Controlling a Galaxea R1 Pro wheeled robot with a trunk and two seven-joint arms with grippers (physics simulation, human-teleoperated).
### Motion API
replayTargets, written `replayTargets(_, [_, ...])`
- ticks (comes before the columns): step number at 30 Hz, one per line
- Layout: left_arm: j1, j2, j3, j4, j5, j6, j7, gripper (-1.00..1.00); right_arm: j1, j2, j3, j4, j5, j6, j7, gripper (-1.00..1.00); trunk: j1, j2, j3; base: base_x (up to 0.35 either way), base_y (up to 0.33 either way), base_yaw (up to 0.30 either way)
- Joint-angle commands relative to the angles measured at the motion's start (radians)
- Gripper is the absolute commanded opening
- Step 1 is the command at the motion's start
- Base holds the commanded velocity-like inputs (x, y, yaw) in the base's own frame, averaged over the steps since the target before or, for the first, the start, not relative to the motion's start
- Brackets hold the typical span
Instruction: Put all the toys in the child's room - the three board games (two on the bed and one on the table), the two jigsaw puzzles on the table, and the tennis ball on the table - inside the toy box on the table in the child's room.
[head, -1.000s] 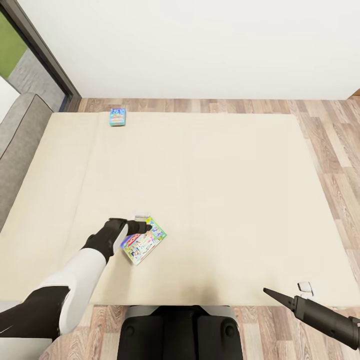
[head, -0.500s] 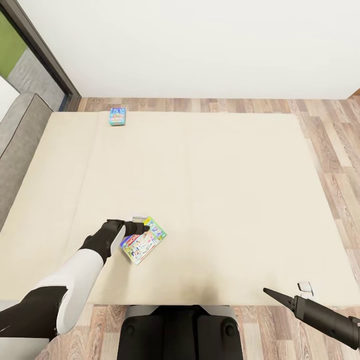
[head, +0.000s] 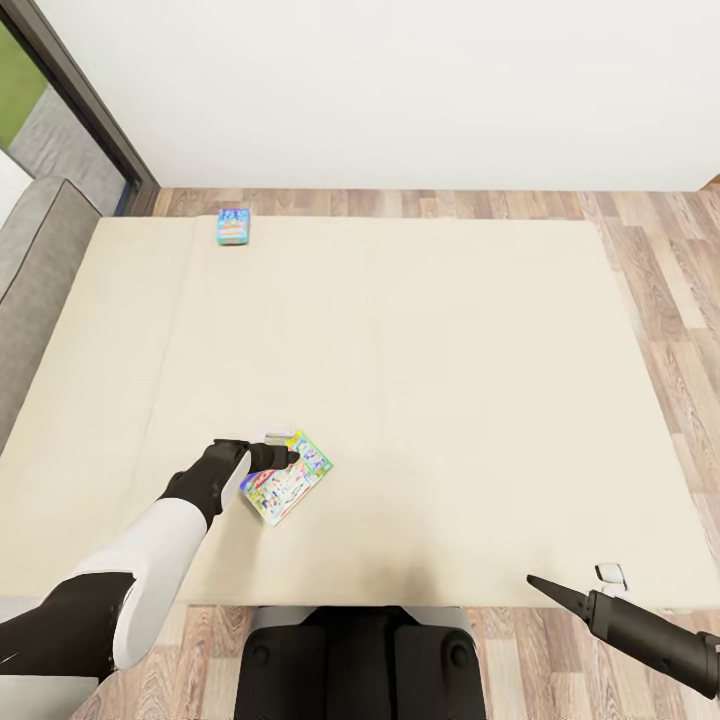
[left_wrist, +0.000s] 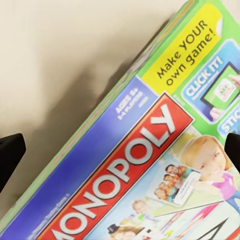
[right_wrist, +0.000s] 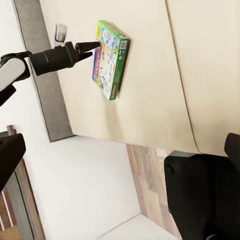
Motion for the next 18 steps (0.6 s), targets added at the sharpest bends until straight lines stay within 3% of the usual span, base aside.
replayTargets(1, [0.000,0.000,0.004,-0.002,-0.009,0.005,-0.006,1.00,0.000,-0.001,0.000,-0.003,-0.007,0.008,0.005,1.00,0.000,-0.002,-0.002,0.000,0.000,0.000])
replayTargets(8, [0.000,0.000,0.004,-0.002,-0.009,0.005,-0.007,1.00,0.000,-0.002,-0.007,-0.047,-0.012,0.010,0.082,1.00,0.000,-0.002,-0.005,0.000,0.000,0.000])
replayTargets(12, [0.000,0.001,0.004,-0.002,-0.009,0.005,-0.008,1.00,0.001,0.000,-0.043,-0.078,-0.004,0.010,0.180,1.00,0.000,-0.002,-0.006,0.000,0.000,0.000])
replayTargets(18, [0.000,0.001,0.004,-0.002,-0.010,0.005,-0.015,1.00,0.001,0.001,-0.083,-0.087,0.003,0.008,0.240,1.00,0.000,-0.002,-0.006,0.000,0.000,0.000])
